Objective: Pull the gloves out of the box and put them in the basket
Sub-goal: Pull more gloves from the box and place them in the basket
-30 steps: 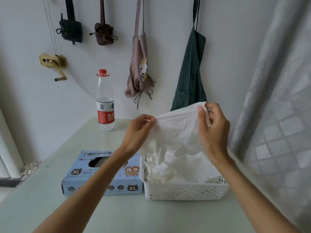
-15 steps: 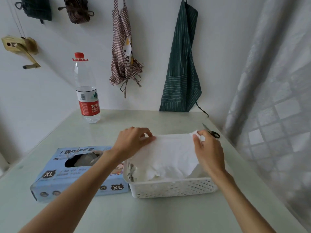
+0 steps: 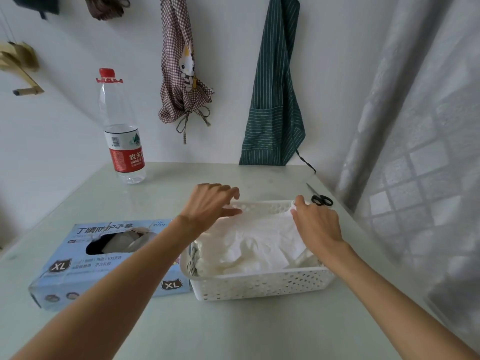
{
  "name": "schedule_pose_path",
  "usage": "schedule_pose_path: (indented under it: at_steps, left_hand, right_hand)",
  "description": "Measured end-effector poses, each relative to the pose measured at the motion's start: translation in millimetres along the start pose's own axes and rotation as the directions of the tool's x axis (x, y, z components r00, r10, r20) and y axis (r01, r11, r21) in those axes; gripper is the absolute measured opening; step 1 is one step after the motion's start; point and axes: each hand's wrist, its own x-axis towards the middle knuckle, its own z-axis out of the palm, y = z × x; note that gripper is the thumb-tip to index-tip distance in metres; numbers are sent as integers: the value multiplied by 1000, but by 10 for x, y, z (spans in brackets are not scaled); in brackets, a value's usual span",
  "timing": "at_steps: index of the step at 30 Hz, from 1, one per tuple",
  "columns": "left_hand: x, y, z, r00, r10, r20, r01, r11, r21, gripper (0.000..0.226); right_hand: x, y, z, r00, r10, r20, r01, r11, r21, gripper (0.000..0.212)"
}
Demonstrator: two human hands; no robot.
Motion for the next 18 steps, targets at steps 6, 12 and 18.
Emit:
schedule_pose_path:
  at_steps: [6,12,18]
  left_hand:
    - [-93,33,-285,984,-171,-59,165,982,-93,20]
    - [-411,216,-344,777,-41,628,113,991,-76,90]
    - [-470,308,-140,654,-184,734,51,978,200,106]
  right_hand:
    - [-50,60,-191,990,31,-138,-8,987,163,34]
    - [-159,7,-386,891,-285,354,42,828,559,56]
    - [-192,52,-304,615,-355,704,36,905,424,93]
